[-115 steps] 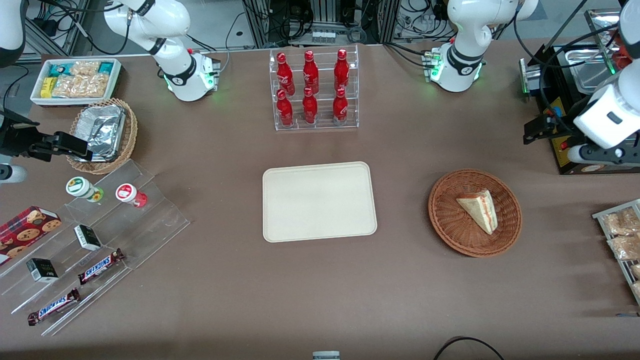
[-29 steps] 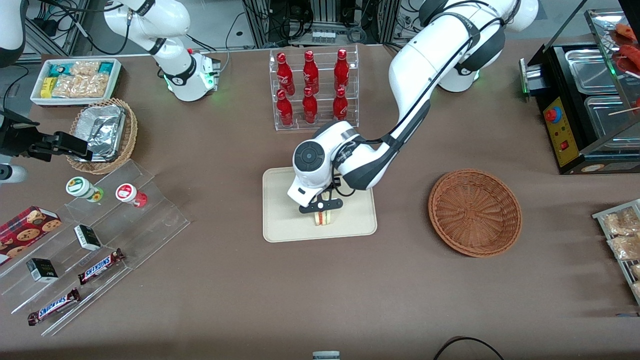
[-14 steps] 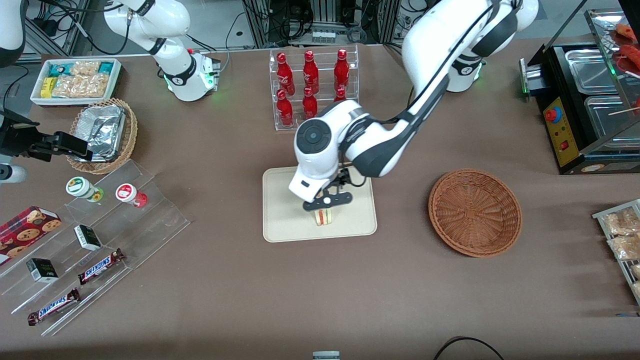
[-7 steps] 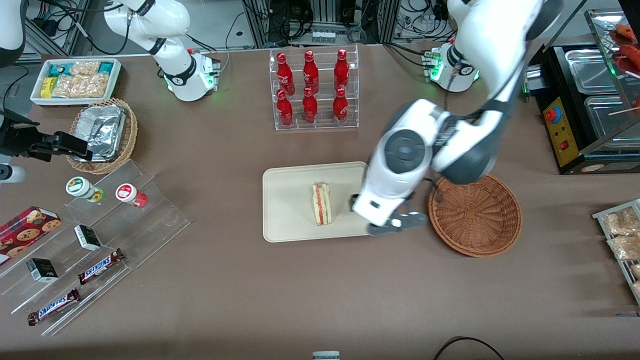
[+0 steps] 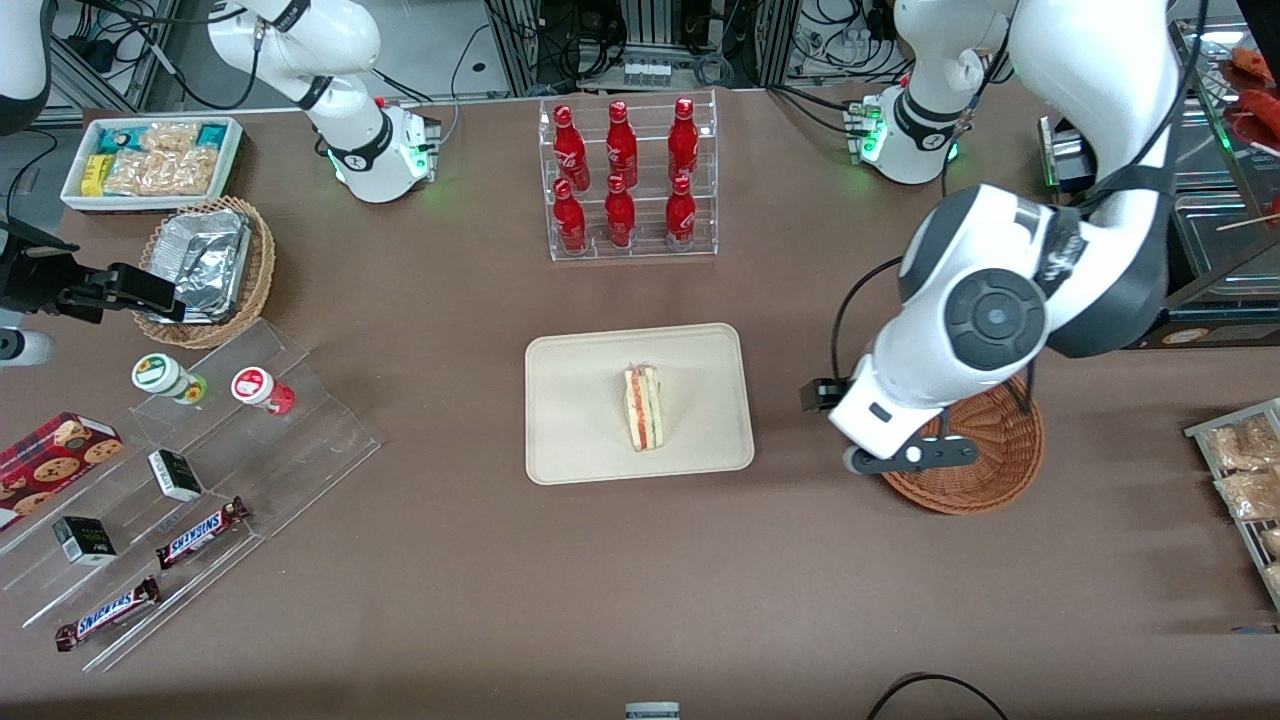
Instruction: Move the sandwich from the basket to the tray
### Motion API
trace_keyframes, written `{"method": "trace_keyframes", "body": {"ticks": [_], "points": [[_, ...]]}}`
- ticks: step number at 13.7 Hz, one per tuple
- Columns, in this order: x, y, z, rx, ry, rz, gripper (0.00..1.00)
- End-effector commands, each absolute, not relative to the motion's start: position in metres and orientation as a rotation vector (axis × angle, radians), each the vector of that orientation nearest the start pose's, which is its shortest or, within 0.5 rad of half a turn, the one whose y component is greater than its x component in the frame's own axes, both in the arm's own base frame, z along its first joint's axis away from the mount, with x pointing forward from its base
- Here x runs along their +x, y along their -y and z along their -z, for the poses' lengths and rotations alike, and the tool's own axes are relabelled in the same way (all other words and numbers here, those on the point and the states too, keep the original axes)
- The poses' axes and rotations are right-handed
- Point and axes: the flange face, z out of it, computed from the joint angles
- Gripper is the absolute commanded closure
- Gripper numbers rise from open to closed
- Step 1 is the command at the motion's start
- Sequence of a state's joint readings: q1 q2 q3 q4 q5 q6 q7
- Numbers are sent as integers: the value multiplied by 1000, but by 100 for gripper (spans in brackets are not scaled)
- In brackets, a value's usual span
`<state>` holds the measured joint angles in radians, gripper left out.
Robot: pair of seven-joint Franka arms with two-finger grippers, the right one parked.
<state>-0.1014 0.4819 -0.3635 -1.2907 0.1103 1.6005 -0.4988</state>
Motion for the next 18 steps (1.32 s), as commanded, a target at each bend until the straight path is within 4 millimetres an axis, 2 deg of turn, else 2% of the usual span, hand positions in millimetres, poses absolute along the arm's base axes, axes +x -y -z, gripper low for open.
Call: {"method": "trace_keyframes", "body": {"ticks": [1,6,9,12,15,18], "points": [[612,196,-491,-3099,-5,-256,0],[567,148,-520,-3067,-154,-280,0],[544,93,-551,-3083,-204,-346,0],[522,48,-586,-3101,-199,-364,0],[506,30,-607,-3092,-159,-358,0],[503,25,-612,-3092,-123,-349,0]]}}
